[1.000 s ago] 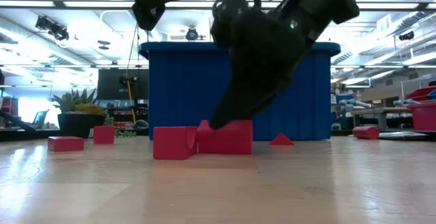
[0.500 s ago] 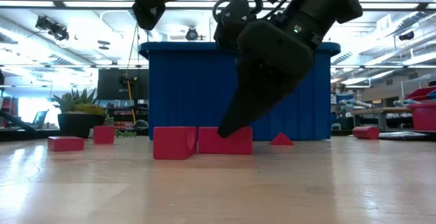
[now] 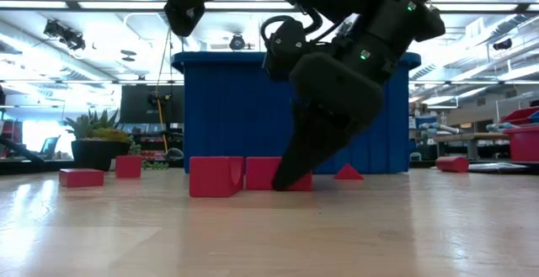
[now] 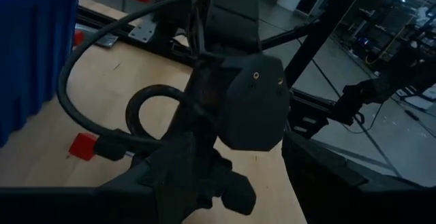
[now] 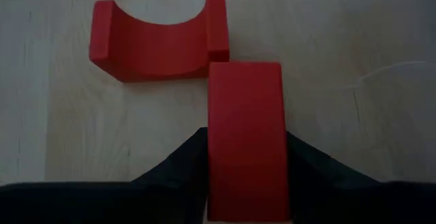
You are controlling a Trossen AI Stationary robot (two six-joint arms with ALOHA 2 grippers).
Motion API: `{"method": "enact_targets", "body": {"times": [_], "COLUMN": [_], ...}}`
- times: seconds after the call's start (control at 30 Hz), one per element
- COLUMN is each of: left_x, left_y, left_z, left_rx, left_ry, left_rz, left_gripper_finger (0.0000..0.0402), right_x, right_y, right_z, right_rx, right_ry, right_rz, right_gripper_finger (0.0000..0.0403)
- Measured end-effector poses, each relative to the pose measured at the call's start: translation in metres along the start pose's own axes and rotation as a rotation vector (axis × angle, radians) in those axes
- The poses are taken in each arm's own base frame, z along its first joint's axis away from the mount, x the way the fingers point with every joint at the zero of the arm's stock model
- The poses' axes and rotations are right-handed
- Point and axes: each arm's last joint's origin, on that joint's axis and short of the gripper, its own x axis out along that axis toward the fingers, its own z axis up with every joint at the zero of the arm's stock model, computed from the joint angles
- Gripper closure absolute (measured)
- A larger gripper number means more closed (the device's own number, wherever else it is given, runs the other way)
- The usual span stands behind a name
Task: Sort blocks
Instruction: Put the orange block with the other orange blocks into the blue bin
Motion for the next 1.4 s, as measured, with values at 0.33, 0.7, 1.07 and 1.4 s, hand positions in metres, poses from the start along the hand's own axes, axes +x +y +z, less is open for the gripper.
{"method": "enact_targets", "body": {"times": [0.33, 0.7, 1.07, 1.4], "left_x": [0.0, 0.0, 0.0, 0.0], "left_y": [0.0, 0.0, 0.001, 0.001], "left_z": [0.0, 0.0, 0.0, 0.0], "left_rx": [0.003, 0.003, -0.001, -0.019], "left_ry": [0.004, 0.002, -0.008, -0.008], "left_rz": [0.002, 0.001, 0.017, 0.017], "left_gripper_finger": [0.0169, 0.0169, 0.0169, 0.0169], "right_x": [-0.032, -0.158, -0.247, -0.239], "right_y": [-0.002, -0.026, -0.097, -0.159], "right_z": [0.017, 0.058, 0.07, 0.06], "right_rx": [0.008, 0.003, 0.162, 0.288], "right_ry": [-0.067, -0.396, -0.629, -0.447], "right_rz": [0.01, -0.112, -0.418, -0.576], "right_gripper_finger": [0.0283, 0.0281, 0.0277, 0.0276]}}
